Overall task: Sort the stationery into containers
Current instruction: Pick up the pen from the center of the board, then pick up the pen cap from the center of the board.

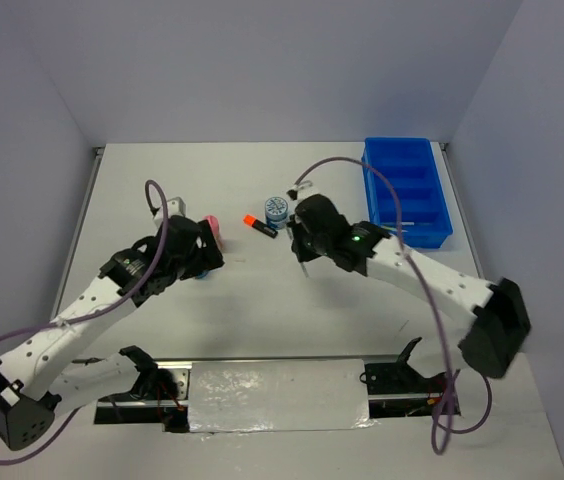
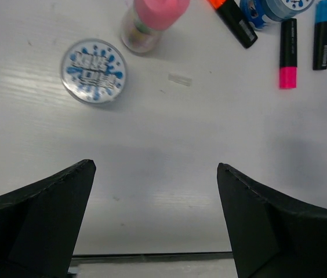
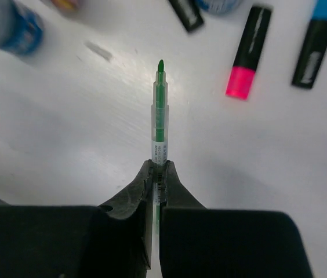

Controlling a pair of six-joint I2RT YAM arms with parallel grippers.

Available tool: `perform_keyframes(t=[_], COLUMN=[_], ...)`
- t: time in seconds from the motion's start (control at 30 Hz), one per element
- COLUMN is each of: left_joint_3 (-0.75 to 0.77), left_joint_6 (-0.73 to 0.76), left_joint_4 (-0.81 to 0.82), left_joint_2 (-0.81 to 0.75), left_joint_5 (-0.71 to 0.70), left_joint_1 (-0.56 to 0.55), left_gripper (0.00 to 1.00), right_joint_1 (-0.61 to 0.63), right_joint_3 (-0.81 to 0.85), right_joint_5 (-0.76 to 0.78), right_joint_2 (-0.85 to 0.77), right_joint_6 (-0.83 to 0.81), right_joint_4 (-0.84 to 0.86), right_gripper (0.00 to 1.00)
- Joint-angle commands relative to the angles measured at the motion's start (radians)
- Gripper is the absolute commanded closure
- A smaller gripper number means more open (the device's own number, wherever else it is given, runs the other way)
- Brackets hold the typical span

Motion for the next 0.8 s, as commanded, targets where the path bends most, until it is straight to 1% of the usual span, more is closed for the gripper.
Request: perform_keyframes(t=[0.0, 0.03, 0.07, 0.17, 0.2, 0.27, 0.3, 0.33, 0.47, 0.57, 0.6, 0.77], left_joint_3=[0.011, 0.017, 0.037, 0.100, 0.120, 0.169, 0.185, 0.207, 0.284, 0.361, 0.387, 0.436], left_joint_6=[-0.269, -0.333, -0.443, -0.542, -0.625, -0.697, -0.770, -0.796, -0.847, -0.876, -0.879, -0.870], left_joint_4=[0.075, 0.061, 0.018, -0.052, -0.083, -0.160, -0.184, -0.198, -0.220, -0.275, -0.286, -0.280], left_joint_2=[0.047, 0.088, 0.114, 0.218, 0.273, 0.324, 0.375, 0.398, 0.522, 0.643, 0.663, 0.780], left_joint_5=[-0.051, -0.095, -0.115, -0.166, -0.183, -0.220, -0.229, -0.230, -0.224, -0.232, -0.232, -0.224], left_joint_1=[-0.059, -0.068, -0.078, -0.095, -0.108, -0.118, -0.121, -0.121, -0.122, -0.119, -0.118, -0.101], left_gripper=[0.01, 0.01, 0.01, 0.05, 0.08, 0.15, 0.21, 0.30, 0.30, 0.32, 0.33, 0.33], right_joint_1=[0.000, -0.002, -0.002, -0.005, -0.004, -0.007, -0.008, -0.010, -0.013, -0.016, -0.017, -0.024], right_joint_3=[-0.027, -0.030, -0.042, -0.084, -0.096, -0.122, -0.128, -0.139, -0.158, -0.159, -0.161, -0.173], right_joint_5=[0.098, 0.109, 0.120, 0.131, 0.131, 0.120, 0.123, 0.121, 0.118, 0.112, 0.111, 0.105], right_joint_2=[-0.170, -0.220, -0.243, -0.323, -0.339, -0.374, -0.382, -0.394, -0.409, -0.422, -0.428, -0.458], right_joint_6=[0.068, 0.071, 0.073, 0.071, 0.071, 0.065, 0.065, 0.056, 0.045, 0.039, 0.036, 0.025], right_joint_4=[-0.023, -0.038, -0.061, -0.072, -0.071, -0.068, -0.066, -0.065, -0.052, -0.049, -0.048, -0.043], right_gripper=[1.00, 1.00, 1.00, 1.00, 1.00, 1.00, 1.00, 1.00, 1.00, 1.00, 1.00, 1.00])
